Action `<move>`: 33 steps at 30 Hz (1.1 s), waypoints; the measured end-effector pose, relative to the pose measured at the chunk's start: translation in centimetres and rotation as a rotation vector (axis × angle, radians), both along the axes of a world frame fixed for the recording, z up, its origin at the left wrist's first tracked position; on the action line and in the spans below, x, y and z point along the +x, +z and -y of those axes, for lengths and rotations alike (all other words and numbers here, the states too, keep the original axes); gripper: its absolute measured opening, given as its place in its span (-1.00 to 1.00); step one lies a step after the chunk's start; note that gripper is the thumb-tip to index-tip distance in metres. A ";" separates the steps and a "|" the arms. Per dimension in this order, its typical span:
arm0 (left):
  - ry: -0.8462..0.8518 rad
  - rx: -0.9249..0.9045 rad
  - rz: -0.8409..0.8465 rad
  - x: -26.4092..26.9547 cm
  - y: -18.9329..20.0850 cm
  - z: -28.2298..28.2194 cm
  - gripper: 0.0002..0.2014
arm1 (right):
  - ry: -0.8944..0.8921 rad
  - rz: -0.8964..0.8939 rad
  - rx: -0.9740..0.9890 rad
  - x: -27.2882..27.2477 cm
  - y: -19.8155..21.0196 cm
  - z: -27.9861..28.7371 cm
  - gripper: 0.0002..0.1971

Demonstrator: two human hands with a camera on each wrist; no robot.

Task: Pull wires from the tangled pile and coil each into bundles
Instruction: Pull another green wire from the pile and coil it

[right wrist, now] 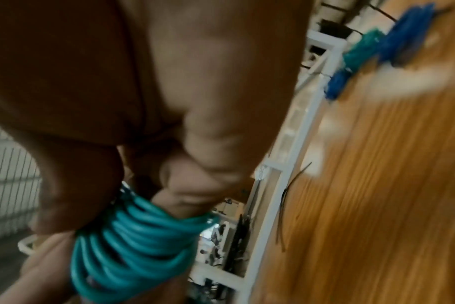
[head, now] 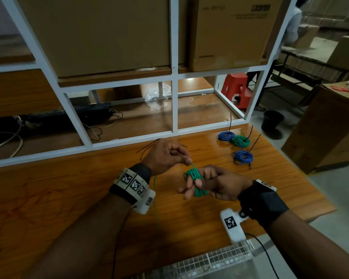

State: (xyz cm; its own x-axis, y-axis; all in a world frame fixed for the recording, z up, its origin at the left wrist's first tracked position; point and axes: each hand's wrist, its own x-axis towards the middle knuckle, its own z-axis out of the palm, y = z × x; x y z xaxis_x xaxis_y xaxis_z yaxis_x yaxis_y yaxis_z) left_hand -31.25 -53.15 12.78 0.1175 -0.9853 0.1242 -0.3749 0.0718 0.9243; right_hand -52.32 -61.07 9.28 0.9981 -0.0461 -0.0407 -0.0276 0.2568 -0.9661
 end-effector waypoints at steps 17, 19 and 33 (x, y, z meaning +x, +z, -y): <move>0.201 0.301 -0.253 -3.4 -9.9 -3.9 -0.83 | -0.628 -0.403 -1.144 0.1 -3.6 3.9 -0.66; 0.242 0.292 -0.182 -2.2 -9.9 -4.7 -0.86 | -0.368 -0.532 -1.204 -0.7 -3.3 3.3 -0.50; 0.139 0.085 -0.124 0.7 -5.1 -3.2 -0.81 | 0.022 -0.051 -0.141 -1.3 0.9 -2.4 -0.81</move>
